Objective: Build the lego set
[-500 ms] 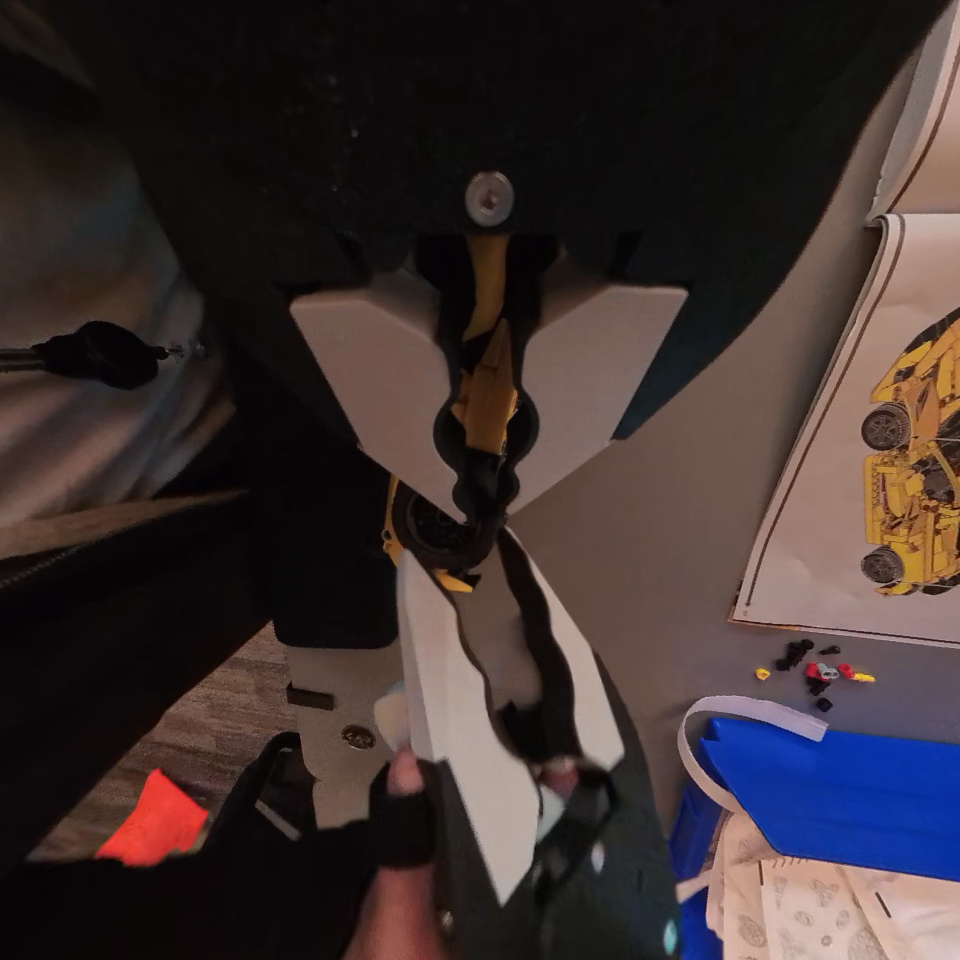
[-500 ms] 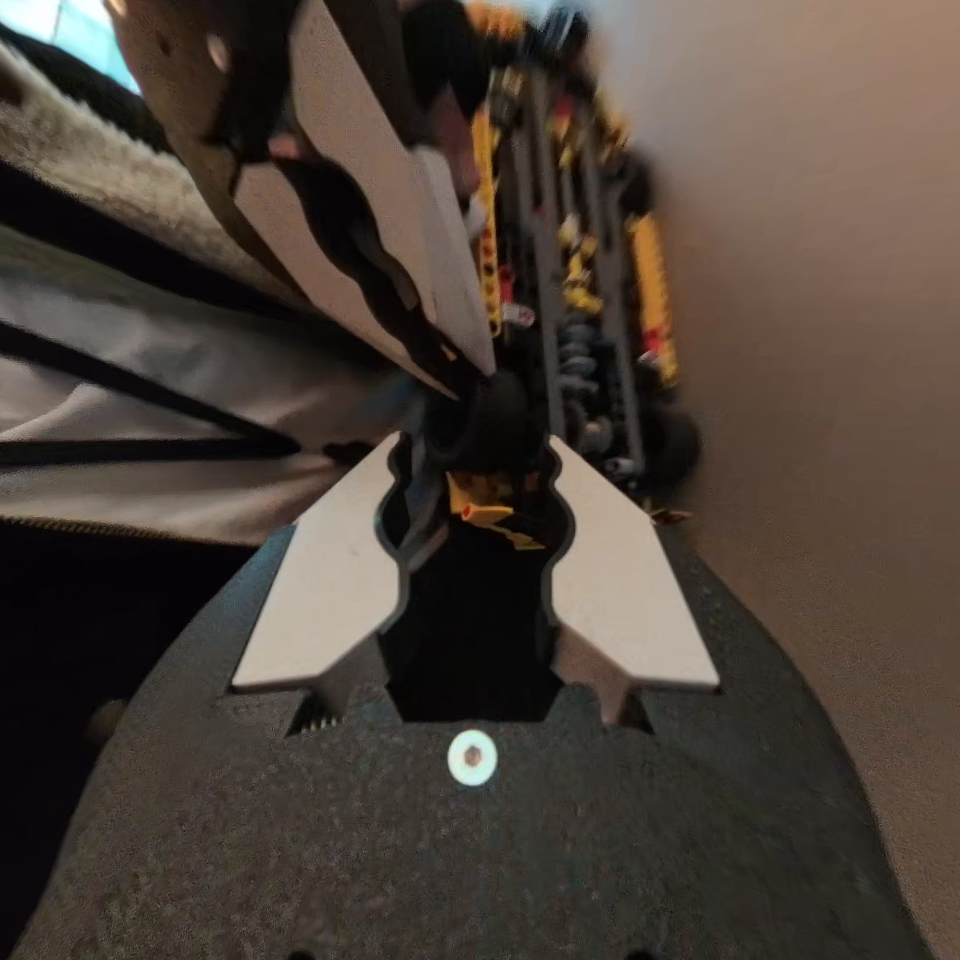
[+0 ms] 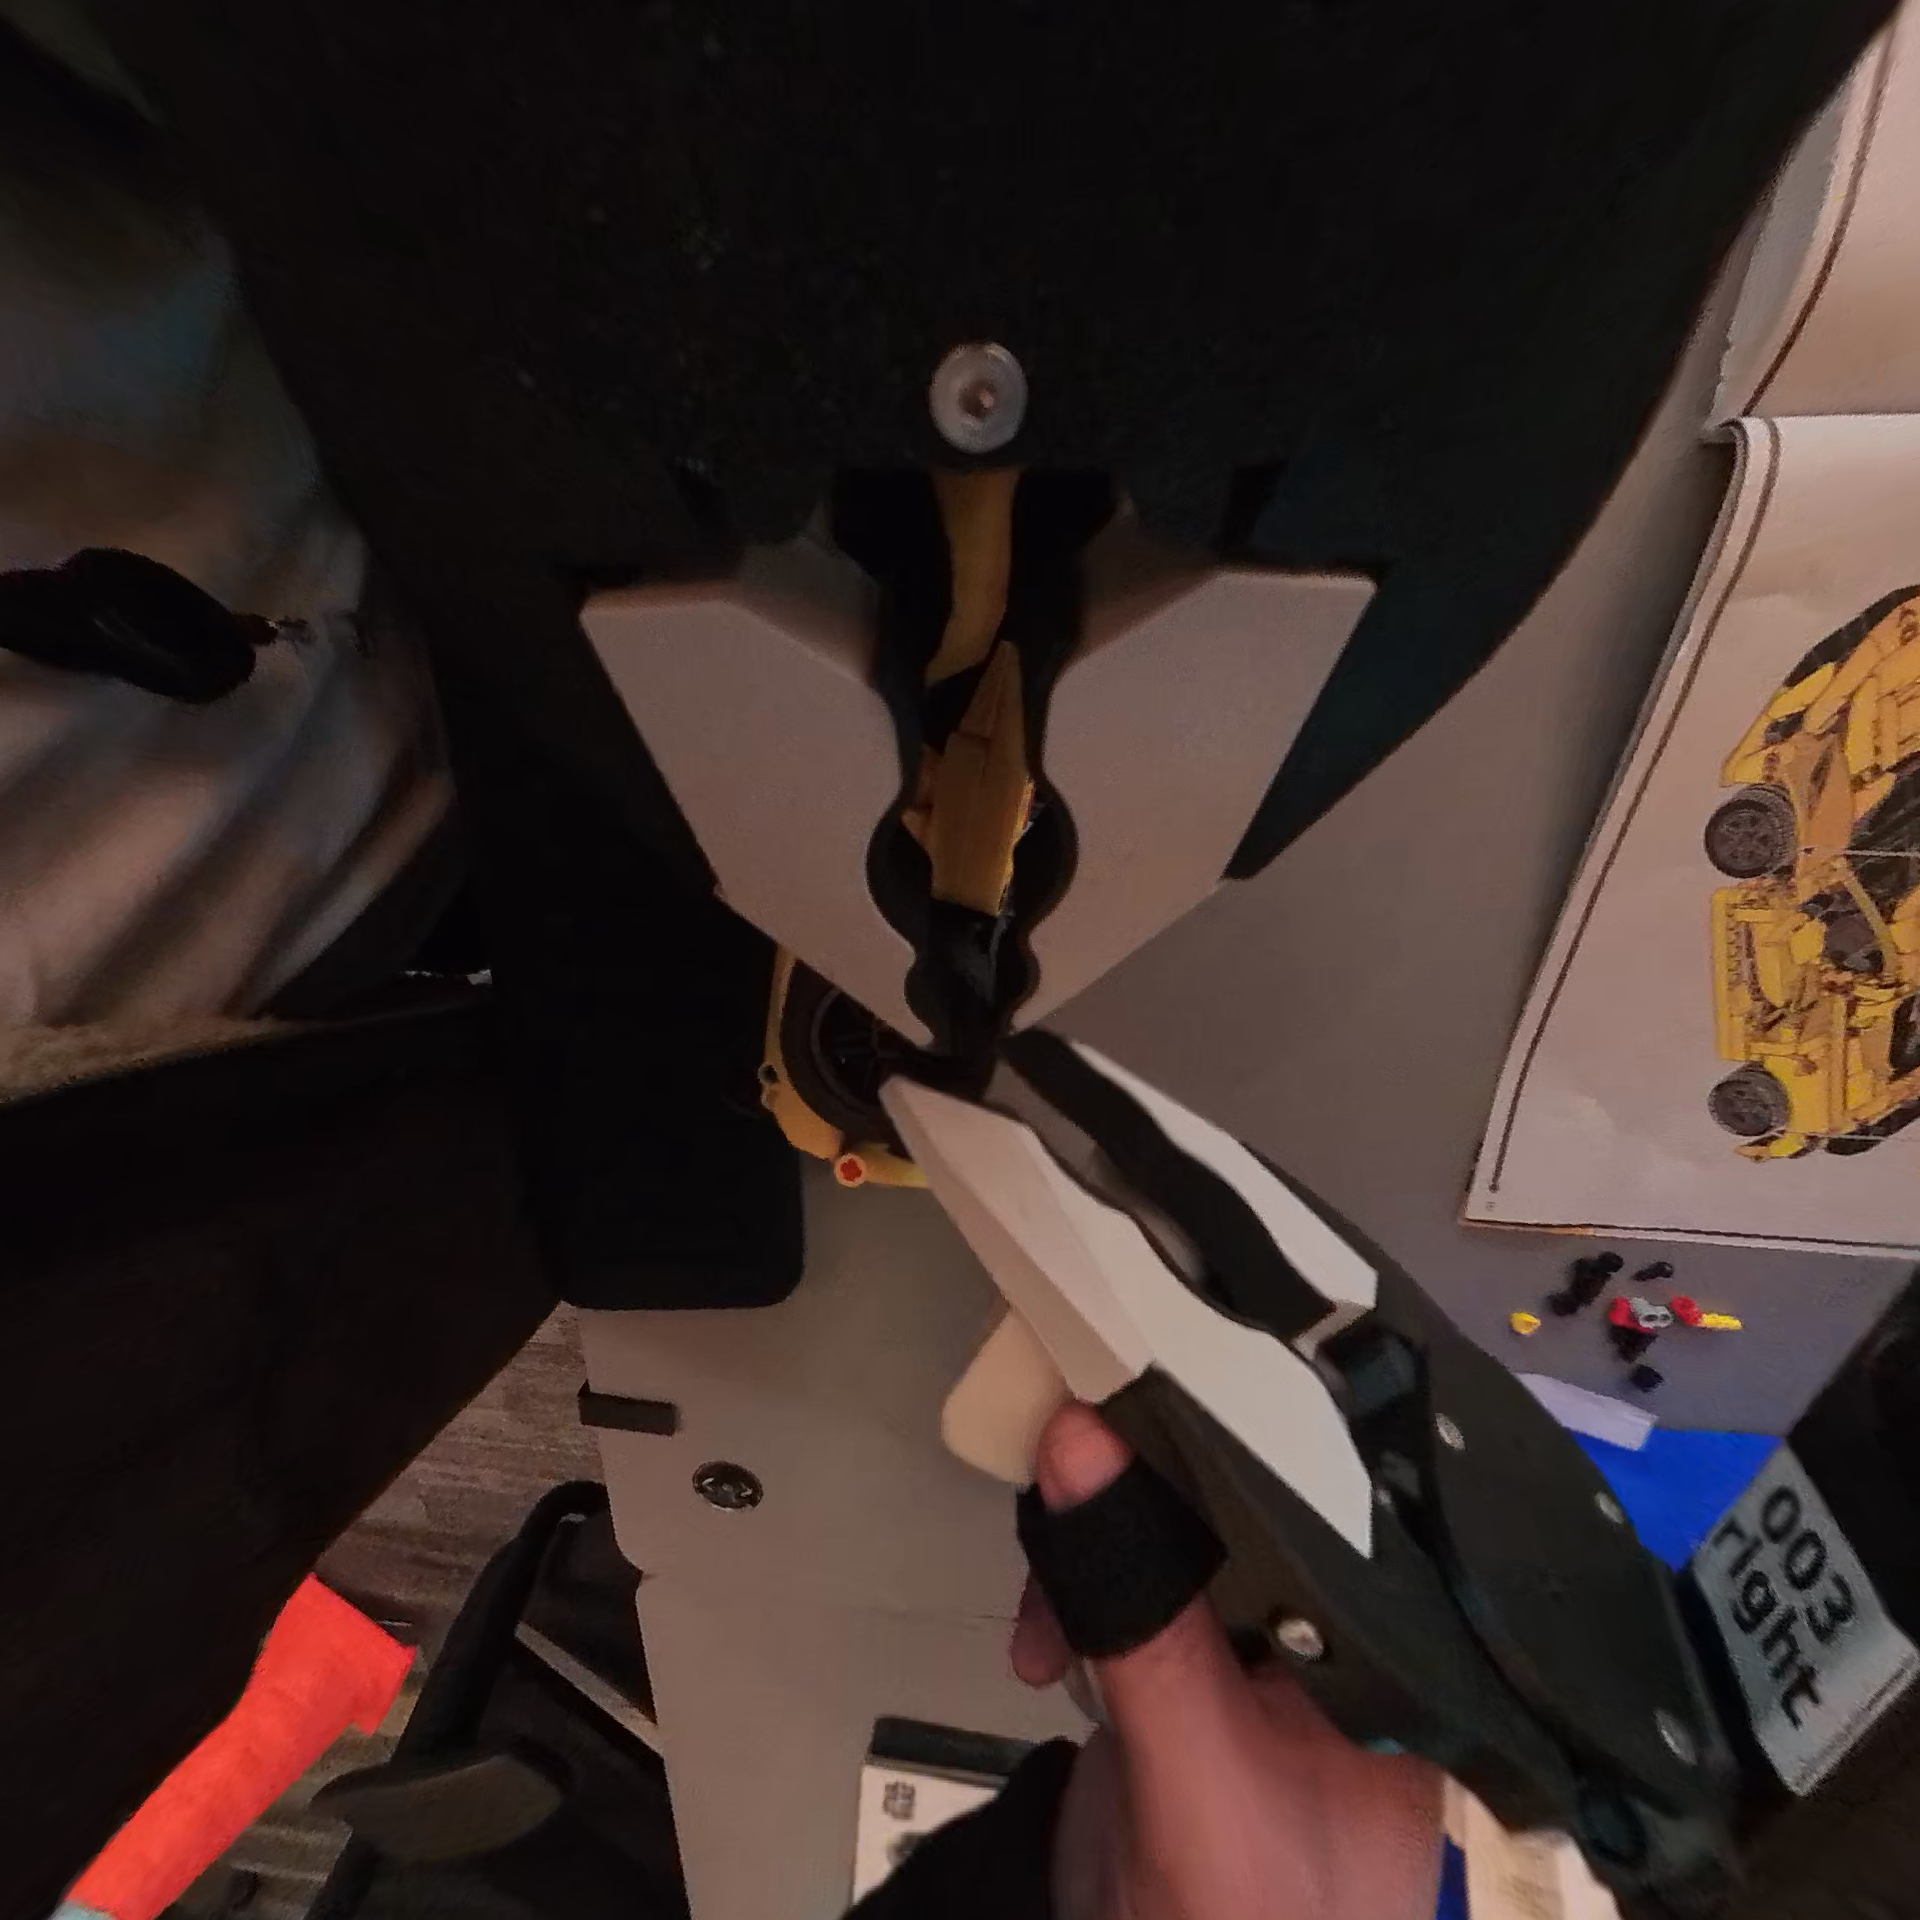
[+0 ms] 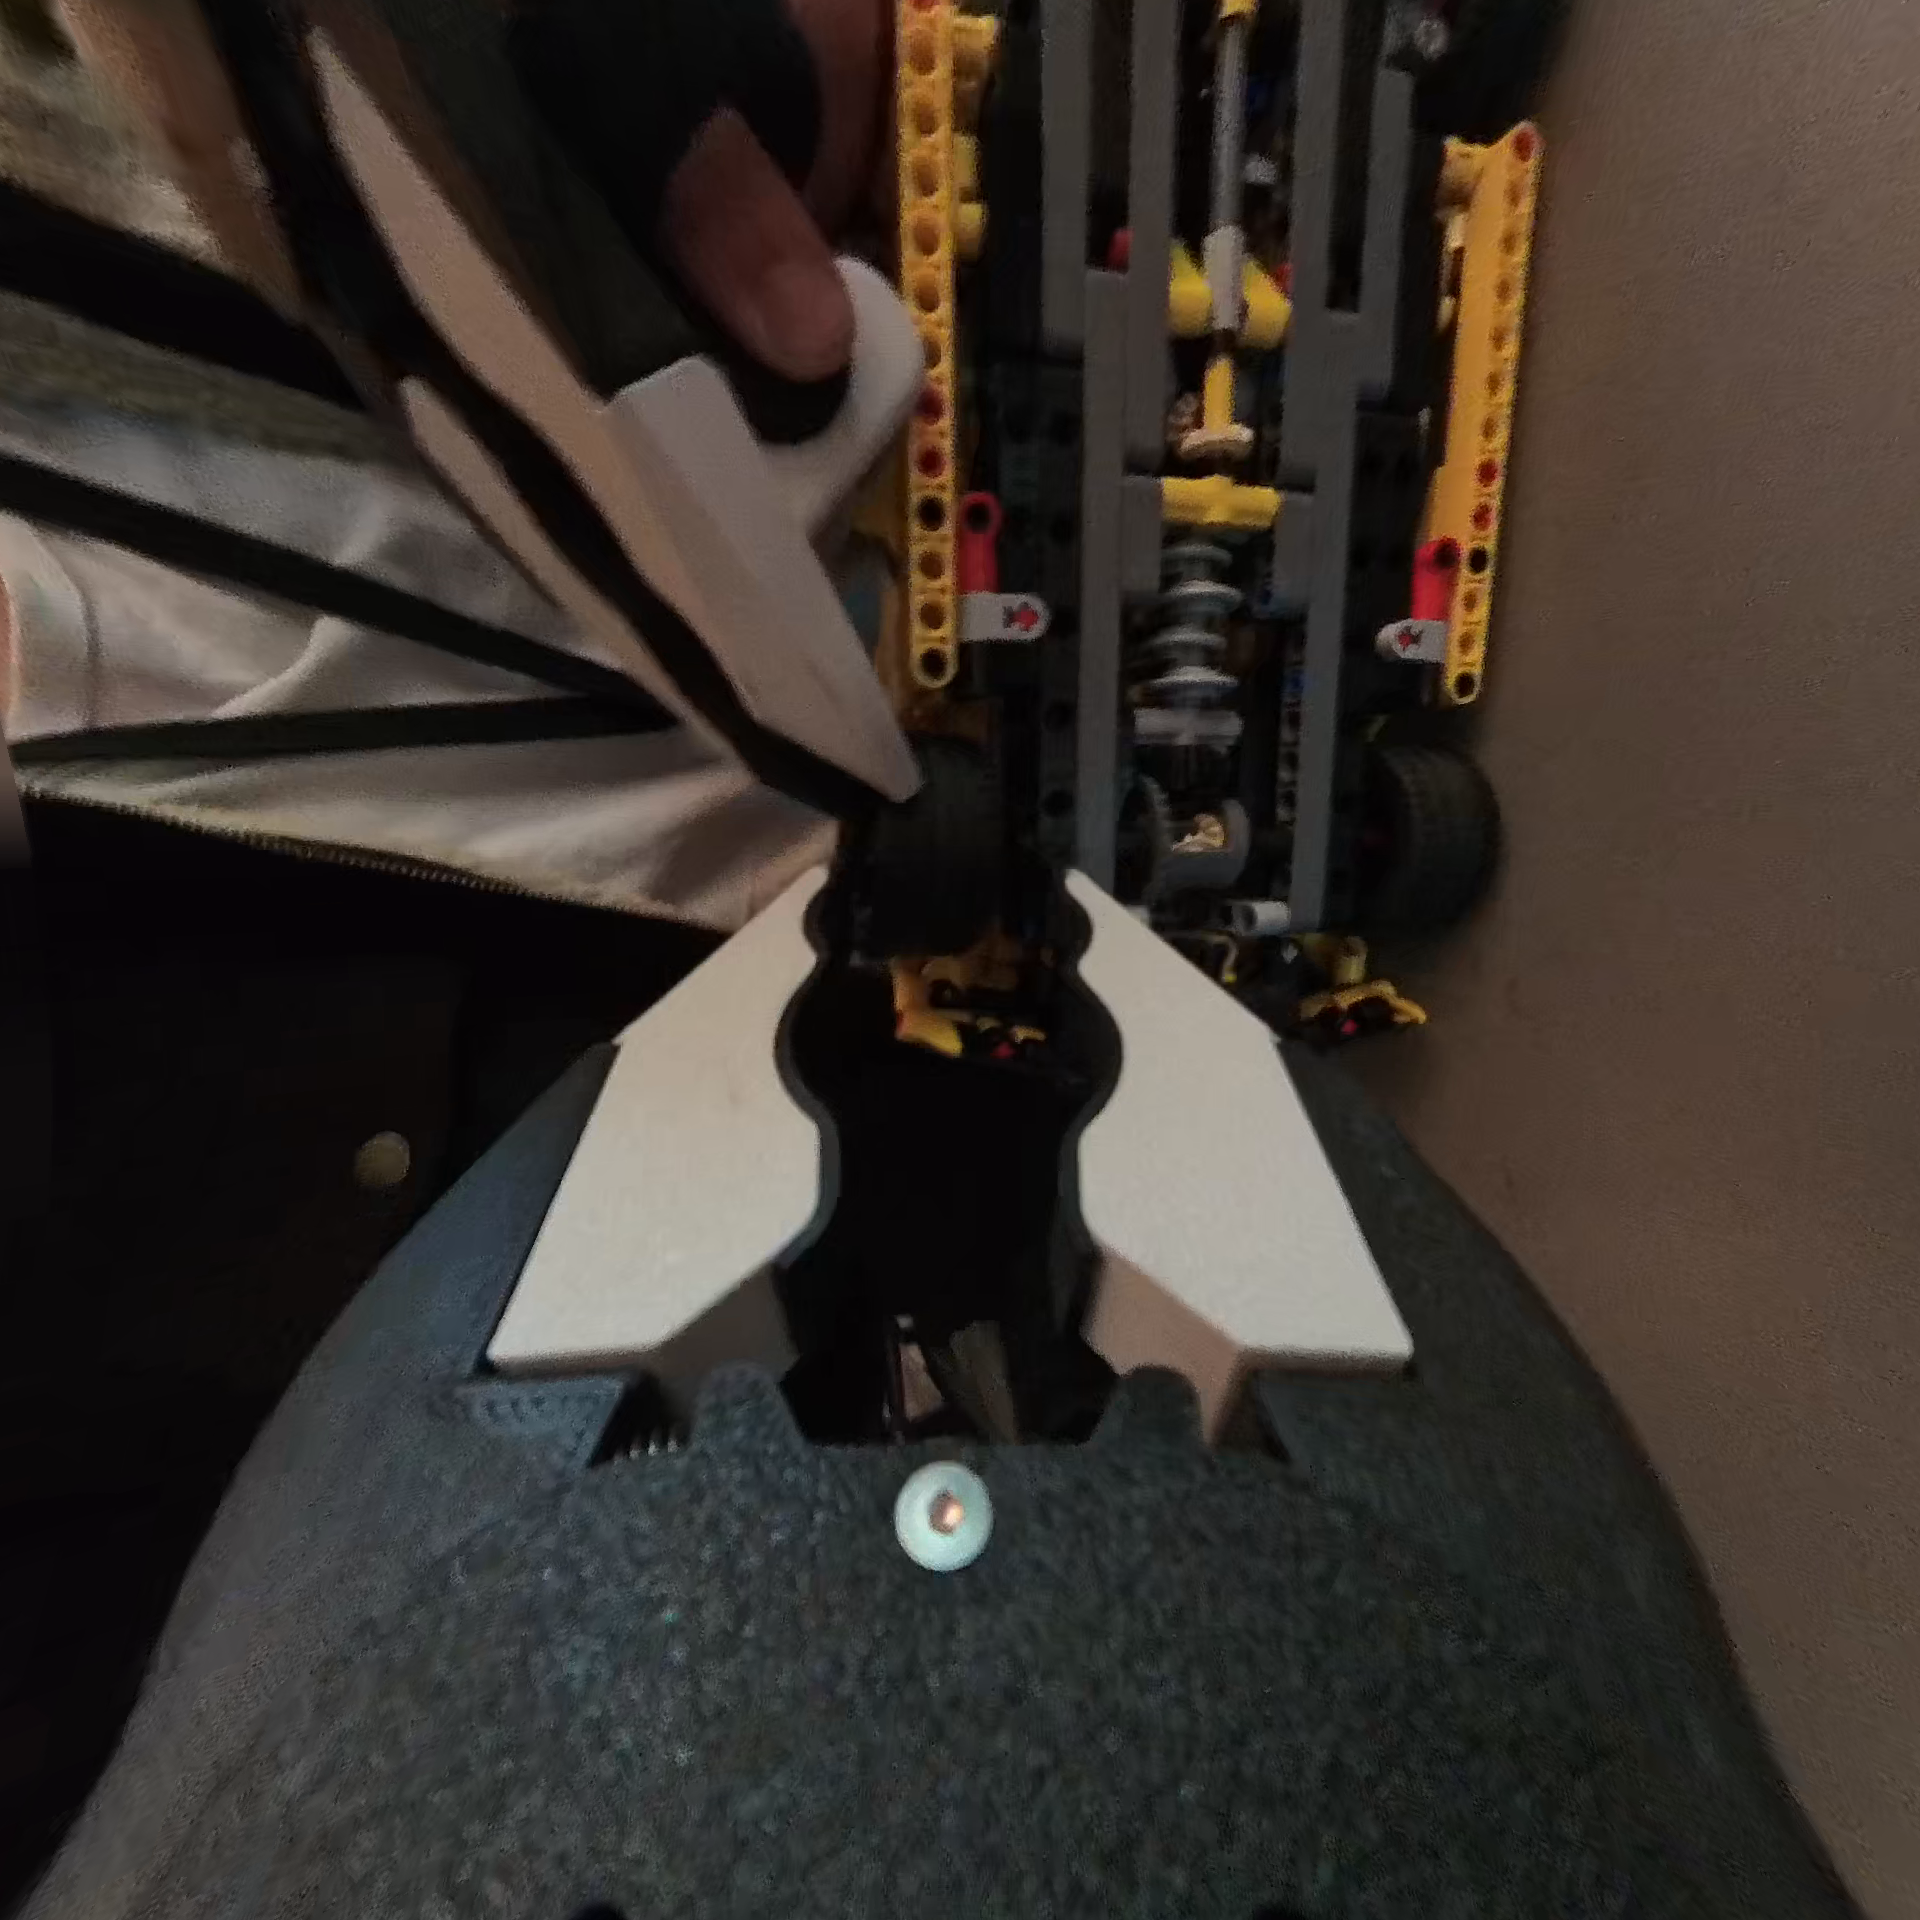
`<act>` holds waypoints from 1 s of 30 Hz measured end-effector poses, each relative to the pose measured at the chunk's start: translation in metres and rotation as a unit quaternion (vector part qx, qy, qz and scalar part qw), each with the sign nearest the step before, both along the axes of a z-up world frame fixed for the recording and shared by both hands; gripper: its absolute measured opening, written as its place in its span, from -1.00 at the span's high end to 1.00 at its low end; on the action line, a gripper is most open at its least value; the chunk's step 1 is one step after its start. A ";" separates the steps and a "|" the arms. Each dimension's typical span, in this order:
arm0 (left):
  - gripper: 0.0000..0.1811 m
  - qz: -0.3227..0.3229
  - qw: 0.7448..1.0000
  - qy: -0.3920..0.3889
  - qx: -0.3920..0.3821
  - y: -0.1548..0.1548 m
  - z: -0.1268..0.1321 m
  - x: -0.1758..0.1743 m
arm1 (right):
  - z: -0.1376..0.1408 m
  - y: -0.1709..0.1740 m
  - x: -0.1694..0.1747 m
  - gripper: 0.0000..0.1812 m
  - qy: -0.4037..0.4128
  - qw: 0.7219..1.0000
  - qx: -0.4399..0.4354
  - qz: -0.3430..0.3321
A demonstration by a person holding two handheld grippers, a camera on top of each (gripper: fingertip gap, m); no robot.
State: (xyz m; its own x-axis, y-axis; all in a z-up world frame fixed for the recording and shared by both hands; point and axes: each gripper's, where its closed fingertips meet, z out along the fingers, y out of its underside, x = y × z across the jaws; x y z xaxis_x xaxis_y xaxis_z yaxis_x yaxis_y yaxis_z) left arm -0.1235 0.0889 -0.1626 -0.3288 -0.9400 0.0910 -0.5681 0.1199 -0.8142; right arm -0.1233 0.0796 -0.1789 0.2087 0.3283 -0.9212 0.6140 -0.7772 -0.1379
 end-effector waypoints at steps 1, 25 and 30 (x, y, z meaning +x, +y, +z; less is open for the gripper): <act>0.91 0.002 1.000 -0.004 0.006 0.001 0.000 0.000 | 0.001 0.002 0.004 0.59 -0.002 1.000 0.014 0.007; 0.90 -0.002 1.000 0.000 -0.011 -0.007 0.001 -0.004 | -0.009 -0.008 -0.018 0.40 0.080 0.992 0.046 0.087; 0.91 0.003 1.000 0.004 -0.005 -0.006 -0.001 -0.004 | -0.010 -0.007 -0.018 0.43 0.099 0.991 0.026 0.090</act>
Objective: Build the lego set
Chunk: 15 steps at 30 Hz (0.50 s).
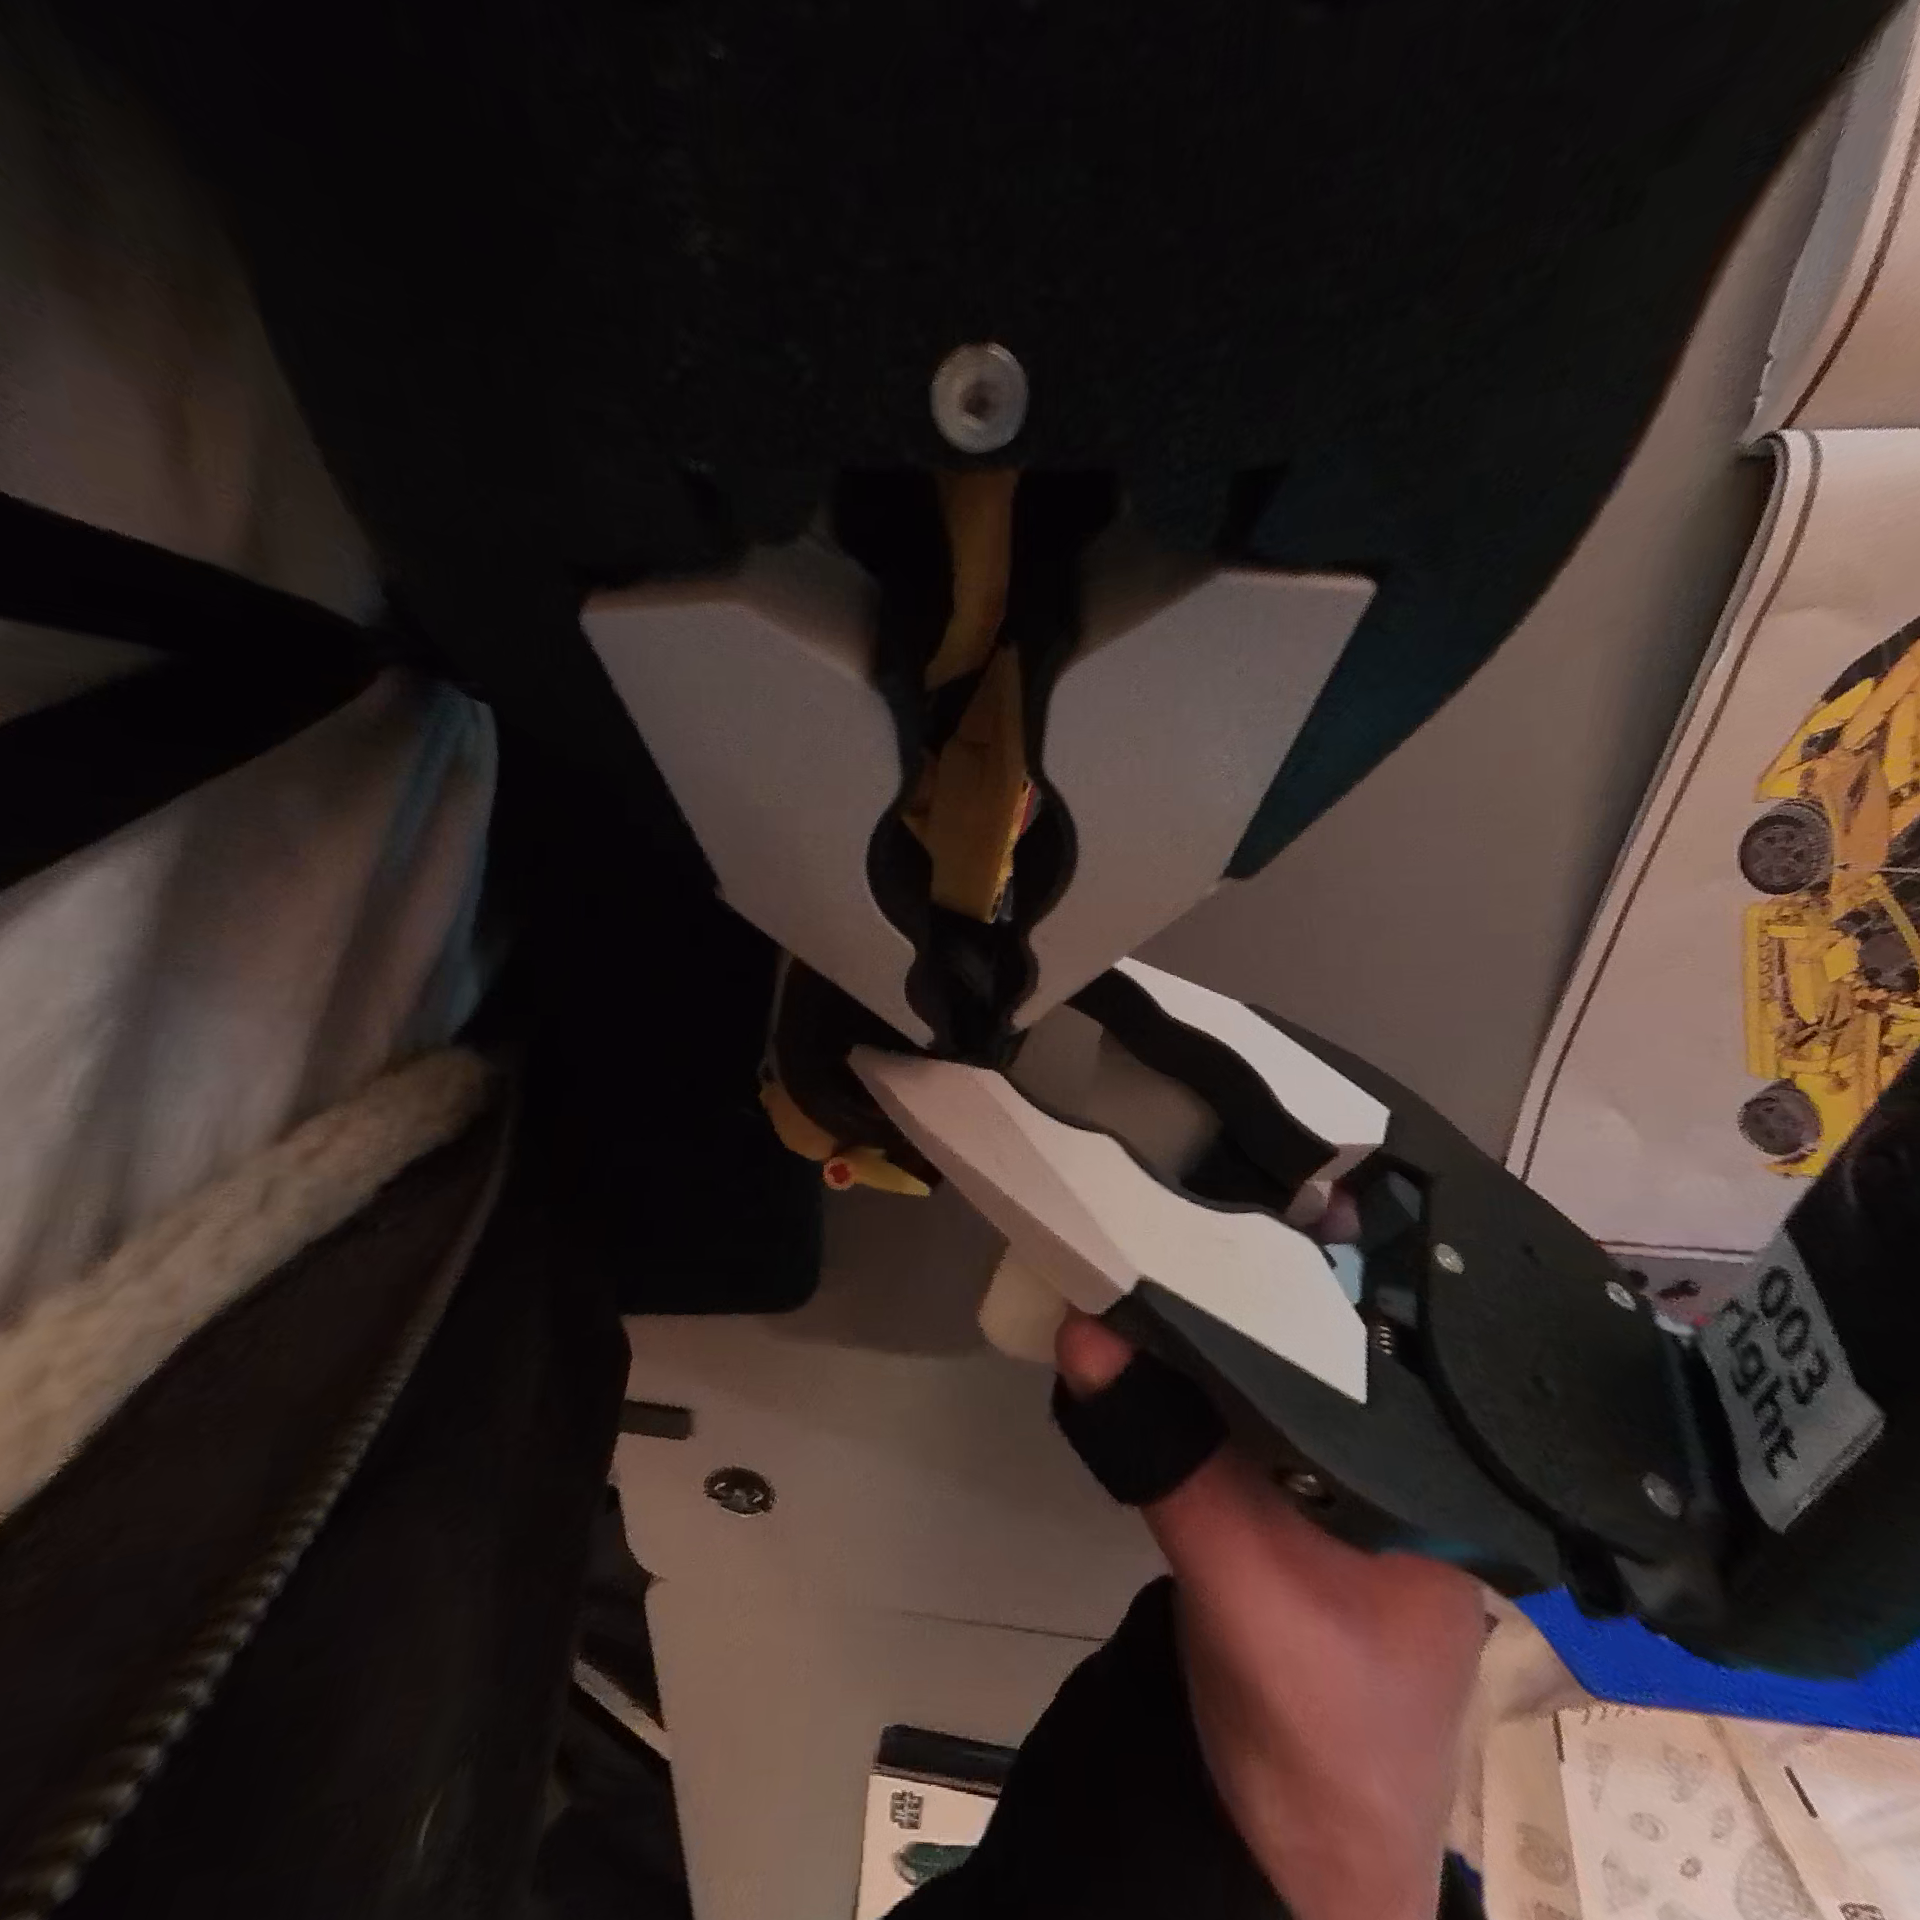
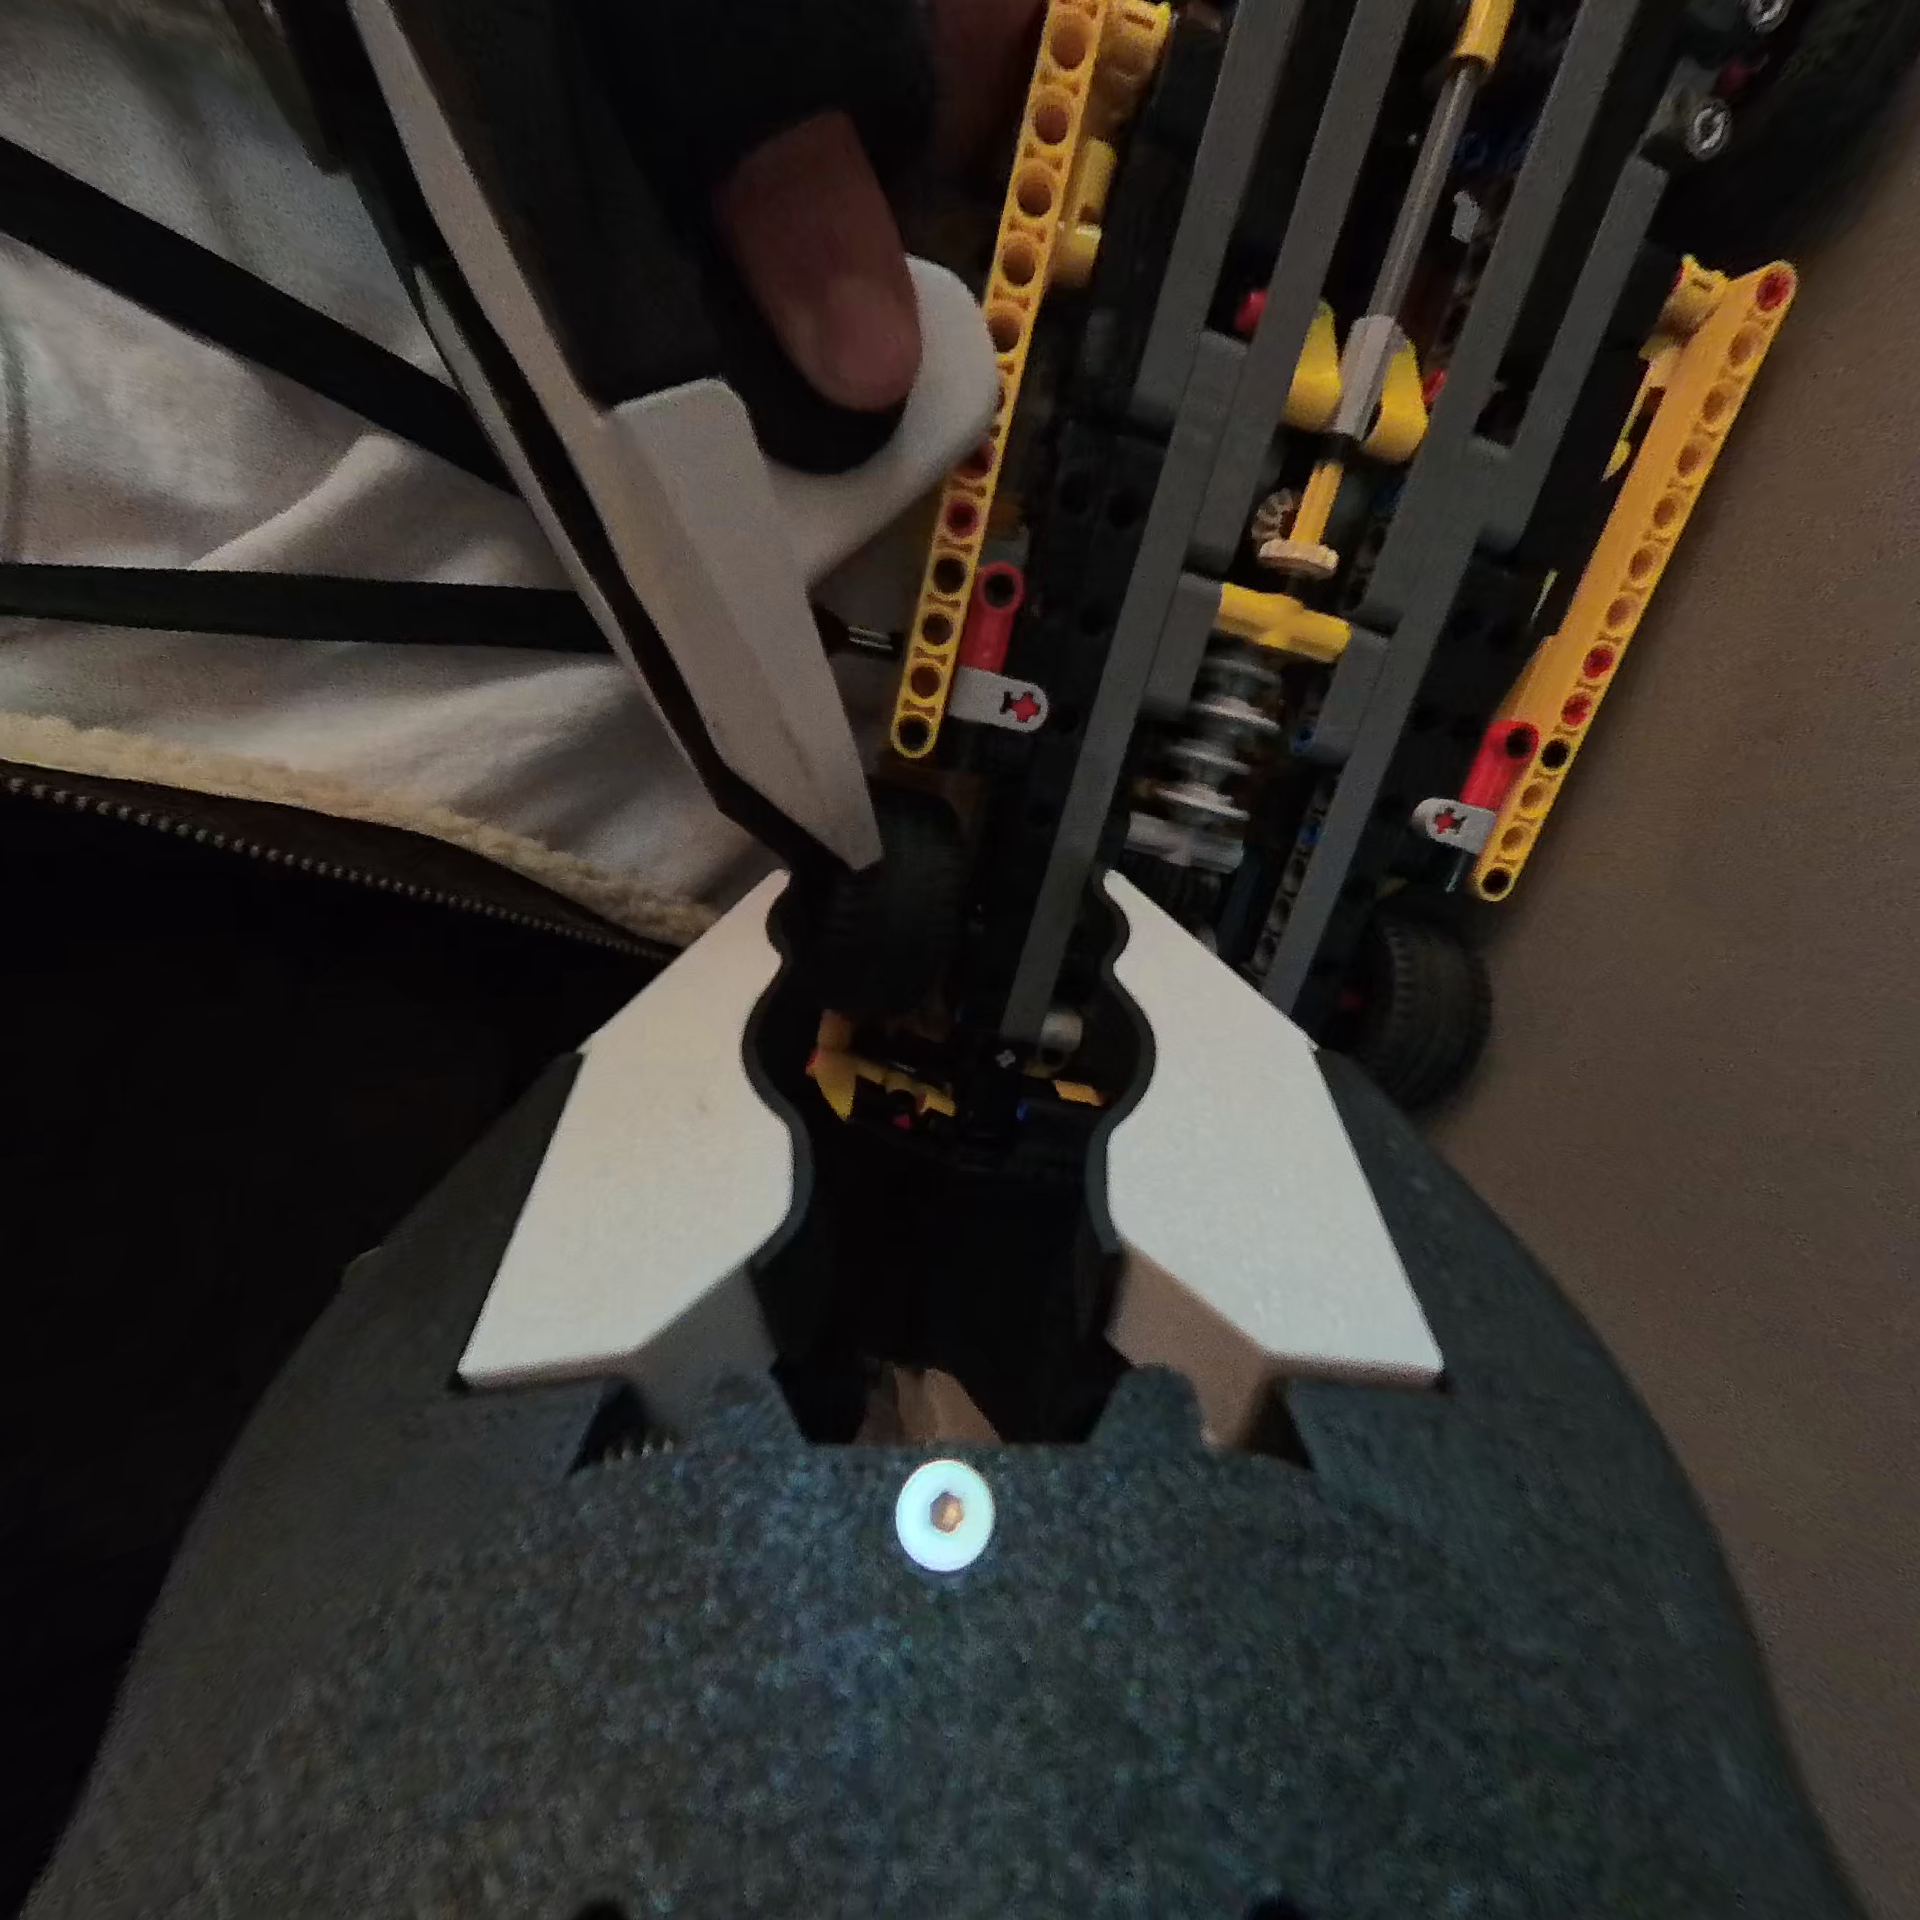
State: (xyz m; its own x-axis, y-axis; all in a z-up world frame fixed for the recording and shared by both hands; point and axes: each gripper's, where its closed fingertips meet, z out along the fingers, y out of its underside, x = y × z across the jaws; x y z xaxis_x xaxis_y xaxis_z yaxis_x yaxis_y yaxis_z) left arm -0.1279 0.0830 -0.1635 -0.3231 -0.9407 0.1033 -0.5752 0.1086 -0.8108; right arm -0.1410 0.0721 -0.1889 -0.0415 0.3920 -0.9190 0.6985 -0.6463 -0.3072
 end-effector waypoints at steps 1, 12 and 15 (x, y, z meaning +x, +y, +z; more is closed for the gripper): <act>0.91 0.001 1.000 -0.003 0.008 0.001 0.000 0.001 | 0.000 0.000 0.001 0.43 -0.001 1.000 -0.006 -0.002; 0.92 -0.013 0.999 -0.007 0.032 0.000 -0.002 0.001 | -0.001 -0.002 0.005 0.47 -0.040 0.999 -0.018 -0.004; 0.92 -0.026 0.999 -0.014 0.046 -0.003 -0.002 0.001 | -0.002 -0.004 0.005 0.47 -0.051 0.999 -0.008 -0.014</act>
